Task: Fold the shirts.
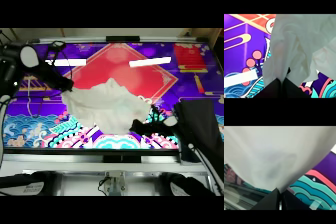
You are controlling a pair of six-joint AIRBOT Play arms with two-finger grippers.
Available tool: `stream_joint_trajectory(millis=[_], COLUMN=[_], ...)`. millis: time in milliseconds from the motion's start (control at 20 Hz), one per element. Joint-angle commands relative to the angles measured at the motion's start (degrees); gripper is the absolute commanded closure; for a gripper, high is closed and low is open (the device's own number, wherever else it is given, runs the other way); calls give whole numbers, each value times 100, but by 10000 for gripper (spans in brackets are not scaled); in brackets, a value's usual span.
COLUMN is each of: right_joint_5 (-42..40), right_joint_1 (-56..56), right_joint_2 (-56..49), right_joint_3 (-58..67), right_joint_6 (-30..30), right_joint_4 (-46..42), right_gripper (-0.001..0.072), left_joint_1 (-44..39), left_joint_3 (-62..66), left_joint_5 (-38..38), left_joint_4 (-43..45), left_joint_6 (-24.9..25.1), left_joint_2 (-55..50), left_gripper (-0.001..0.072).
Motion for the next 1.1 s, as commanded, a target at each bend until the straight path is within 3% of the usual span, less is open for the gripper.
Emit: stream_joint_trajectory(millis=[0,150,250,400,550,700,850,950,1050], right_joint_5=[837,1088,549,-310,-592,256,2253,3497,3593], right_joint_1=[-354,-1224,-1856,-2402,-2511,-2511,-2511,-2511,-2507], right_joint_2=[573,1742,2479,3392,4002,4138,3812,3370,2968], right_joint_3=[1019,2868,4166,5289,5401,5399,5399,5276,4907], right_joint_6=[-1104,-1626,-1633,-1633,-1631,-1554,-793,-516,-518], right_joint_4=[39,-293,-914,-1432,-1569,-2404,-3425,-3679,-3589], right_gripper=[647,647,647,647,647,646,647,646,646], left_joint_1=[2,2,13,37,37,39,42,42,42], left_joint_3=[354,1681,2428,2039,1174,728,413,-122,-907], left_joint_5=[17,22,293,1543,2632,2612,1668,1440,1532], left_joint_4=[186,911,1235,1176,824,1178,1711,1744,1744], left_joint_6=[50,-66,-509,-1674,-1849,-1784,-1777,-1556,-1482], left_joint_2=[380,1080,1698,3101,4223,4743,4747,4739,4712], left_gripper=[671,671,671,671,671,671,671,671,671])
